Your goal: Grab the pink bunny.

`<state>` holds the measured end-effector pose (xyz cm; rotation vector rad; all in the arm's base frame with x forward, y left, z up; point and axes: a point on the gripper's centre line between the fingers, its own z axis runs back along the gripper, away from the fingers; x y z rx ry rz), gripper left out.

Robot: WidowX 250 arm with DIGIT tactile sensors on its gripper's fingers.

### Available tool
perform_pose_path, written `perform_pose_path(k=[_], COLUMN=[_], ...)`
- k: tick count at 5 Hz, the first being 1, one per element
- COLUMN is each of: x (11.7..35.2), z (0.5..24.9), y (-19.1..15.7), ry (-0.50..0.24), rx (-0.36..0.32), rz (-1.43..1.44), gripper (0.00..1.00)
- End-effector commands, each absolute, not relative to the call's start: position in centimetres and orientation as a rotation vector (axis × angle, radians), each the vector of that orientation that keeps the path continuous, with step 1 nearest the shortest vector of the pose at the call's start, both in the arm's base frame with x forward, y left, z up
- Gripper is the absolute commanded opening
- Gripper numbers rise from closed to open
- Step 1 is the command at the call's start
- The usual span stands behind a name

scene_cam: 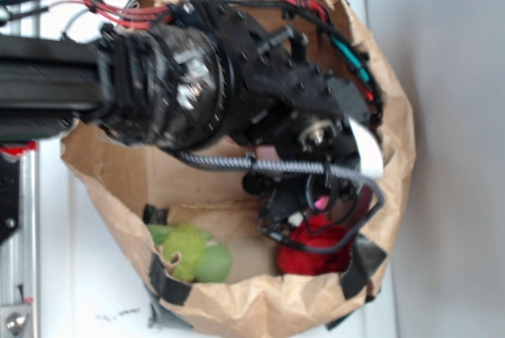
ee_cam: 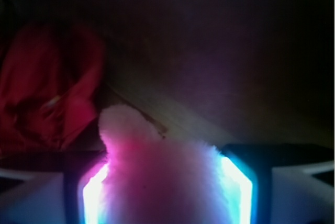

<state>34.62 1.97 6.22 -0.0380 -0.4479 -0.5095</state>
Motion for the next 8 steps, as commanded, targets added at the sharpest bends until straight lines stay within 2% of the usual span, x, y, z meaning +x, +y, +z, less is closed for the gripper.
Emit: perform_pose_path(k=[1,2,3,4,5,6,7,8], x=[33.0,29.9,28.9,28.0,27.9,28.1,28.0,28.2], z=[13.1,17.7,20.6,22.3,22.0,21.9,21.6,21.5], y=[4.2,5.1,5.3,5.0,5.2,5.2,5.0,5.0], ry=[-0.541,-0.583,-0.605,-0.487,-0.413,-0.38,-0.337,-0.397], rx=[-0.055,-0.109,-0.018,0.094,0.155,0.159,0.102,0.128], rz=[-0.354,-0.185,-0.047,0.095,0.144,0.125,0.081,0.051], gripper=[0.0,0.0,0.0,0.0,0.0,0.0,0.0,0.0])
